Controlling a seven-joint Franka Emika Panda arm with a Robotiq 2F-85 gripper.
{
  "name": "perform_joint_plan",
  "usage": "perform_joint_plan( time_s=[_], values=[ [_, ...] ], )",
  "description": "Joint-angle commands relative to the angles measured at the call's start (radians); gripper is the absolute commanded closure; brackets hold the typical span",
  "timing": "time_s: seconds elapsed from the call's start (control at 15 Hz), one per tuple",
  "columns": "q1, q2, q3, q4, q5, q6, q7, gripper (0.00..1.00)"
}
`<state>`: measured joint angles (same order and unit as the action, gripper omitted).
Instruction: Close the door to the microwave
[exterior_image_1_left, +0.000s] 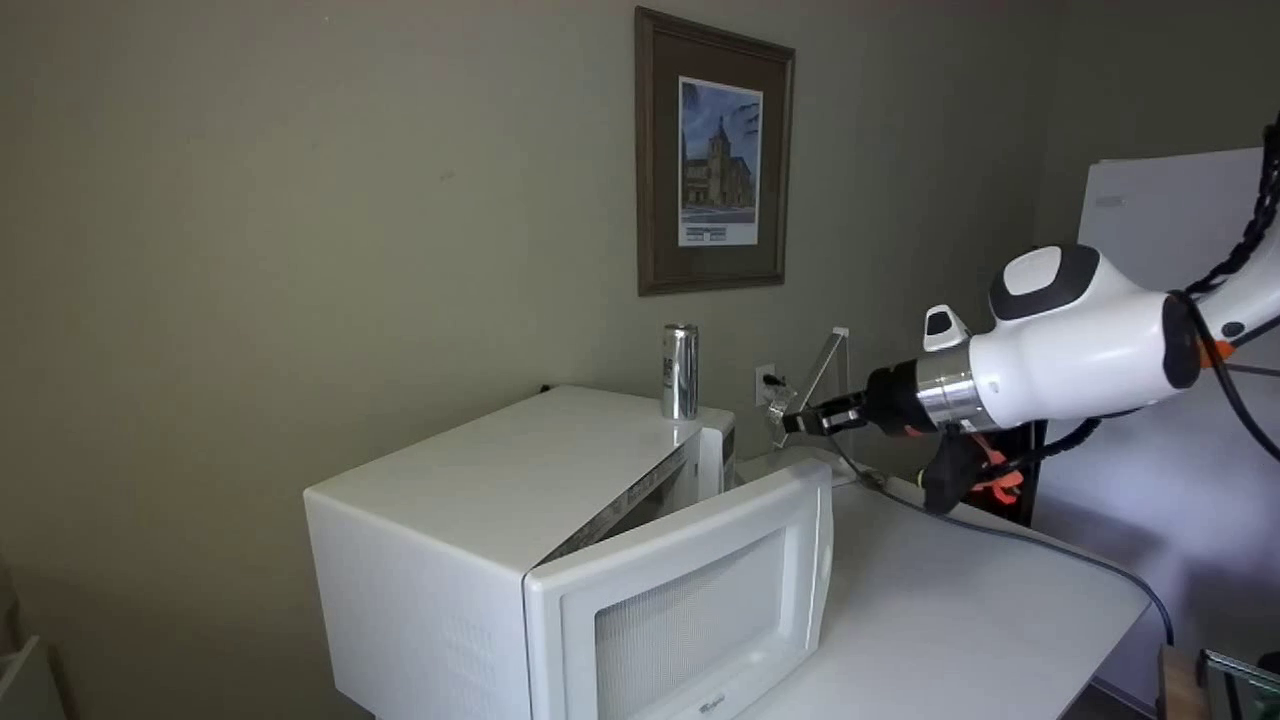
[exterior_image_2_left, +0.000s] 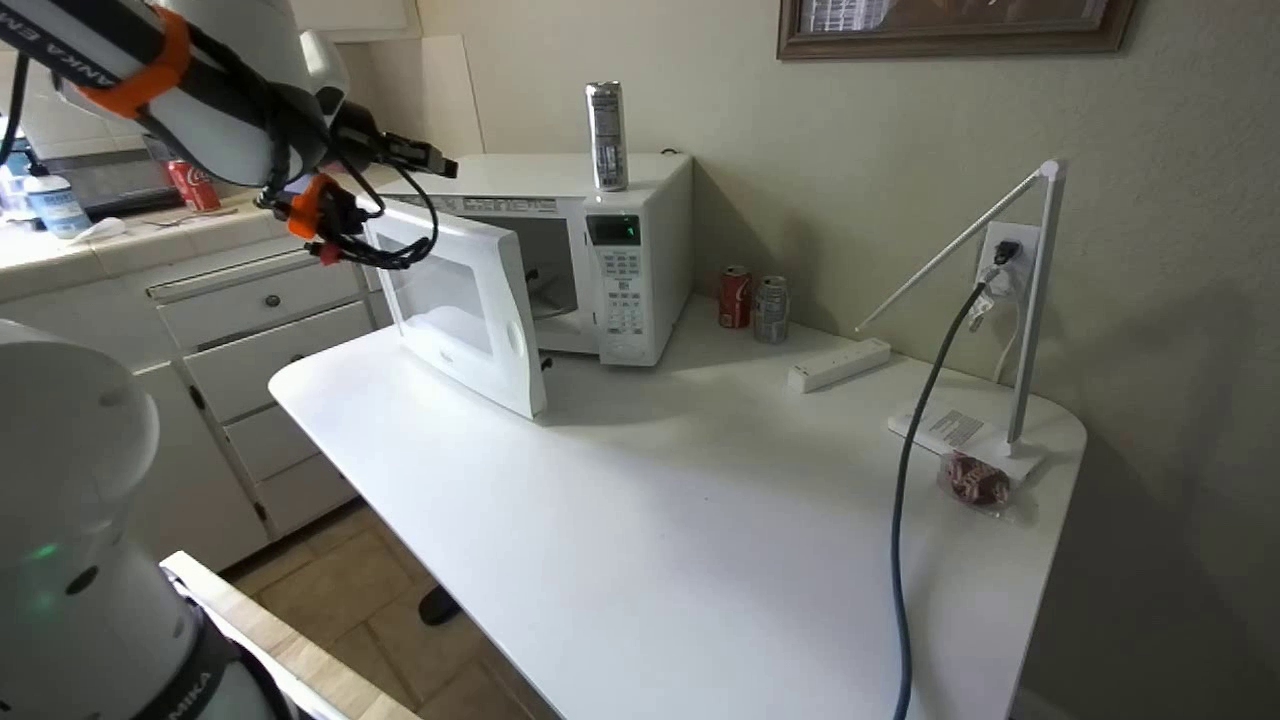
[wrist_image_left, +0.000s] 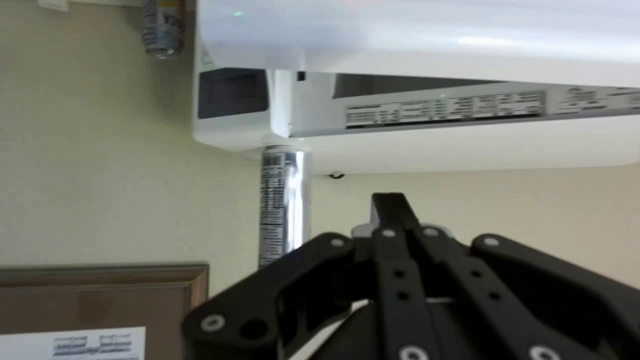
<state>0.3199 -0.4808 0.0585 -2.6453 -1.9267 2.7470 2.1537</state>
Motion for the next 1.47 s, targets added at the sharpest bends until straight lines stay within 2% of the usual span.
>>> perform_joint_plan(
  time_s=[0.0, 0.33, 0.53, 0.73, 0.87, 1.0, 1.4],
  values=[
    [0.028, -0.04, -0.021, -0.019, 0.09, 0.184, -0.054, 1.0],
    [0.019, 0.012, -0.049, -0.04, 0.109, 0.435, -0.047, 1.0],
    [-0.015, 0.054, -0.06, -0.079, 0.116, 0.469, -0.045, 1.0],
    [-0.058, 0.085, -0.066, -0.119, 0.124, 0.42, -0.041, 1.0],
    [-0.096, 0.125, -0.054, -0.105, 0.104, 0.377, -0.011, 1.0],
    [-0.122, 0.122, -0.035, -0.11, 0.106, 0.274, -0.02, 1.0],
    [-0.117, 0.123, -0.027, -0.105, 0.097, 0.072, -0.005, 1.0]
  ],
)
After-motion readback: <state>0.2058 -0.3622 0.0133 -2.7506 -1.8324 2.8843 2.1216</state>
